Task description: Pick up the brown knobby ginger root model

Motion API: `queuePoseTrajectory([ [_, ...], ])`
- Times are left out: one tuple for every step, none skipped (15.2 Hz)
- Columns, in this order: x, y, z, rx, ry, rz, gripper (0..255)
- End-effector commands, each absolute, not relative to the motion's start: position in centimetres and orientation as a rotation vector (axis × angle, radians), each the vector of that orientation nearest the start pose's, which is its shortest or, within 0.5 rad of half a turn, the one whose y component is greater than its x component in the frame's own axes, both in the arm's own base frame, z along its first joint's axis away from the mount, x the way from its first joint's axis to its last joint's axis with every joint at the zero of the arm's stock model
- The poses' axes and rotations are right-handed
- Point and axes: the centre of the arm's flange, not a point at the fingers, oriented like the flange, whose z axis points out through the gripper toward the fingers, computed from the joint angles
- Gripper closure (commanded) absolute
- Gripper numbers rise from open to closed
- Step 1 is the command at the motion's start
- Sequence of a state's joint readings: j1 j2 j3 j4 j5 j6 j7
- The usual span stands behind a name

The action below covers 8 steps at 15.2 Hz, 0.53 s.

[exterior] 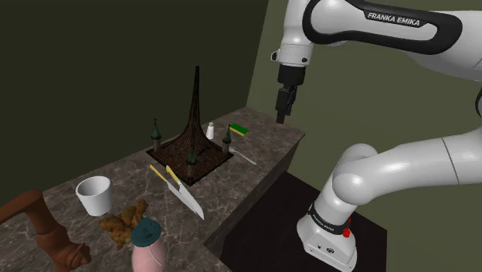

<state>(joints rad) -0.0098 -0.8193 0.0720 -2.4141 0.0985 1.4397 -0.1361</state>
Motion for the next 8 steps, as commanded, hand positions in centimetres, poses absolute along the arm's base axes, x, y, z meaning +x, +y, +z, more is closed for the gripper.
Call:
queuePoseTrajectory([
  [28.1,3.5,56.2,-3.067,-0.272,0.237,0],
  [28.2,4.5,55.5,-3.074,-0.237,0.231,0],
  [28.3,5.6,54.7,-3.081,-0.203,0.225,0],
  [28.5,6.7,53.9,-3.087,-0.169,0.219,0],
  [28.7,7.7,53.1,-3.093,-0.134,0.213,0],
  [28.9,8.8,52.4,-3.098,-0.1,0.206,0],
  [29.1,9.8,51.6,-3.103,-0.065,0.2,0],
  [29.4,10.8,50.8,-3.108,-0.03,0.193,0],
])
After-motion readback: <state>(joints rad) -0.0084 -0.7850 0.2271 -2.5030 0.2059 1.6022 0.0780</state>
